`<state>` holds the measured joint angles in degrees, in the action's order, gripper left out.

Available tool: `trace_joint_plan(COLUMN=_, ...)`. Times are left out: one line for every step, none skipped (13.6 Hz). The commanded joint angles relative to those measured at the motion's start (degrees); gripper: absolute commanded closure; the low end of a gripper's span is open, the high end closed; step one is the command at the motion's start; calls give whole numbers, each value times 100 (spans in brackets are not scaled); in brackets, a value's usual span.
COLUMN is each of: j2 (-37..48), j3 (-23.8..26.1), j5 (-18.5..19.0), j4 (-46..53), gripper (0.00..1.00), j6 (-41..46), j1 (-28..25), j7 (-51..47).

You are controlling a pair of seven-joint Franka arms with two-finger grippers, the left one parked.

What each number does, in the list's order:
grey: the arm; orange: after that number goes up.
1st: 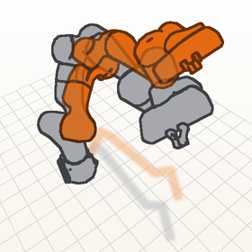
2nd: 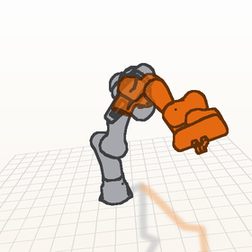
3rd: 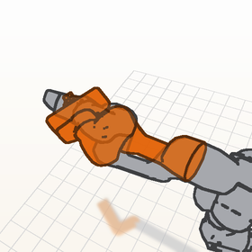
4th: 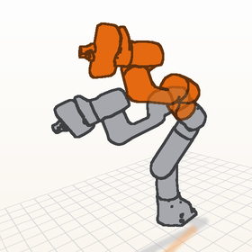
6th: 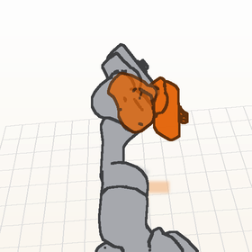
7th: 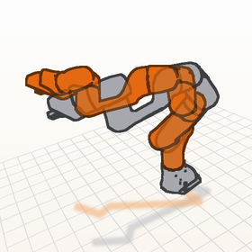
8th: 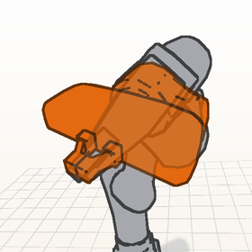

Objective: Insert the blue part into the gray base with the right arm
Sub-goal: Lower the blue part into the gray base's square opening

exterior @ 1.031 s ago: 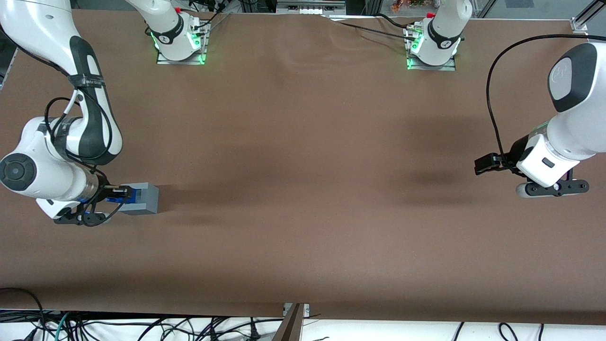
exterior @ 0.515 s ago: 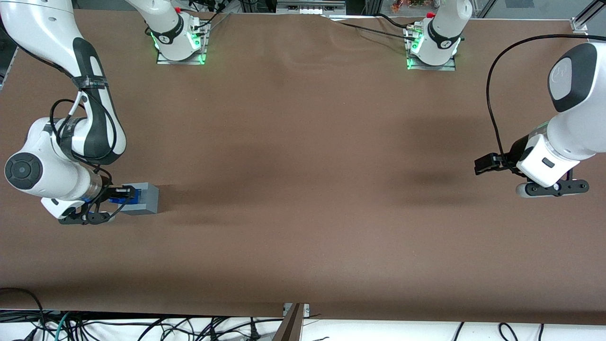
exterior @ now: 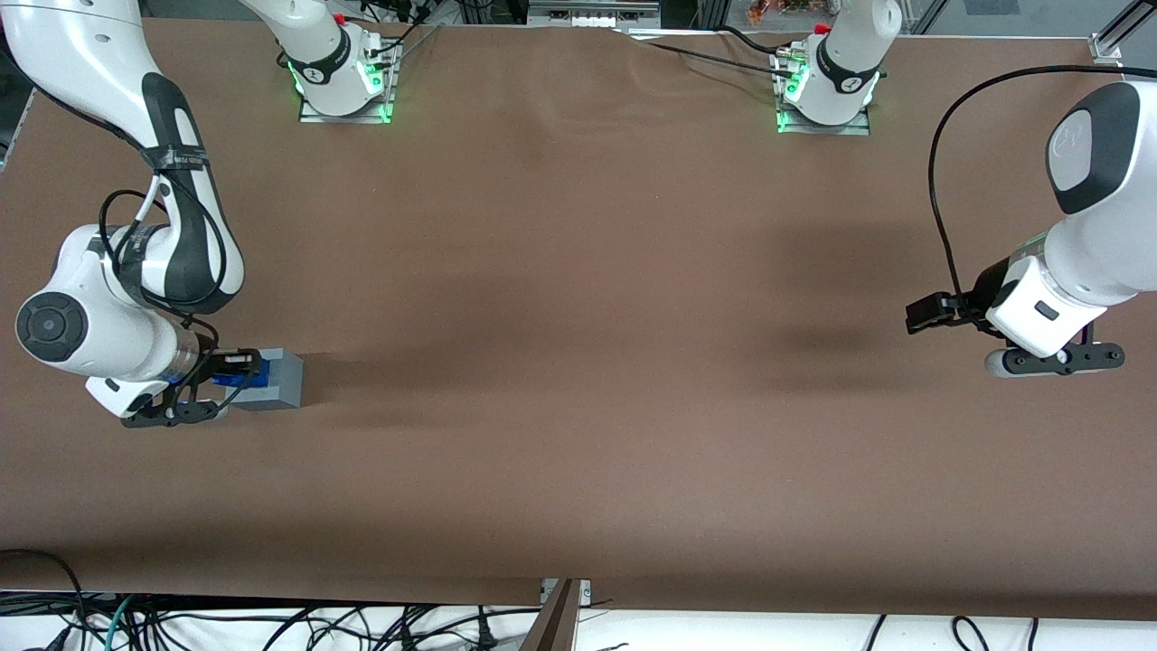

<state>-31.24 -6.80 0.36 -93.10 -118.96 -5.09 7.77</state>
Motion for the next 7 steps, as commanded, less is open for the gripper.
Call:
trace_joint_plan(j2=136, j3=3, j5=-18, j4=-165, gripper=94, j6=-66, j1=-9, j7=111)
trace_joint_plan(j2=118, j3=3, j5=-18, j4=-165, gripper=94, j6=-66, j1=-9, j7=111)
trace_joint_plan(j2=118, j3=3, j5=-18, j4=-165, gripper=94, j6=-74, j1=-9, j7=111)
trace_joint_plan(j2=118, j3=-5, j5=-18, j4=-165, gripper=94, j6=-83, j1=-9, j7=111)
trace_joint_plan(j2=118, j3=3, j5=-18, j4=-156, gripper=94, j6=-83, j1=0, j7=102)
trace_joint_plan(j2=109, j3=-5, j5=-18, j4=-164, gripper=94, j6=-92, j1=0, j7=111)
trace_joint_plan(j2=100, j3=3, j5=-18, j4=-156, gripper=94, j6=-109, j1=0, j7=111)
